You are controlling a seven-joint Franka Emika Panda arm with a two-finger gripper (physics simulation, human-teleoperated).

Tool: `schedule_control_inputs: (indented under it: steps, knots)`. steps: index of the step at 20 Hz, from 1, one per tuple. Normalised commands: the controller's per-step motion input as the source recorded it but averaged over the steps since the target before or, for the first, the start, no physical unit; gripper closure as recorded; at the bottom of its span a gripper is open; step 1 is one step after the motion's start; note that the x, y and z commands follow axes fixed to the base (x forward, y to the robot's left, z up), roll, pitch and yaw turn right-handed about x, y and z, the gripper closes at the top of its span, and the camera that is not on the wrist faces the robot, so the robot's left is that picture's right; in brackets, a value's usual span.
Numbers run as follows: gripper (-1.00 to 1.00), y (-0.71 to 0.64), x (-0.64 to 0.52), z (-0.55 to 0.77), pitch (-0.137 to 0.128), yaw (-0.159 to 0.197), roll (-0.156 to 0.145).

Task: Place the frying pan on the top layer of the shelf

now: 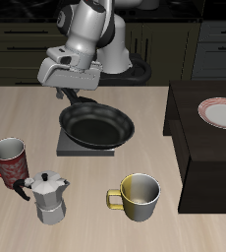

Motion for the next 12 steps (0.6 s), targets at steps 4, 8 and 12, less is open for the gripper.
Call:
schedule_control_inputs:
  steps: [4,8,12]
  knots:
    - [1.00,-0.09,0.01,0.01,-0.015,0.091,-0.025]
    - [1.00,-0.07,0.02,-0.04,-0.012,0.136,-0.023]
    - [1.00,0.02,0.01,-0.04,-0.009,0.105,0.015]
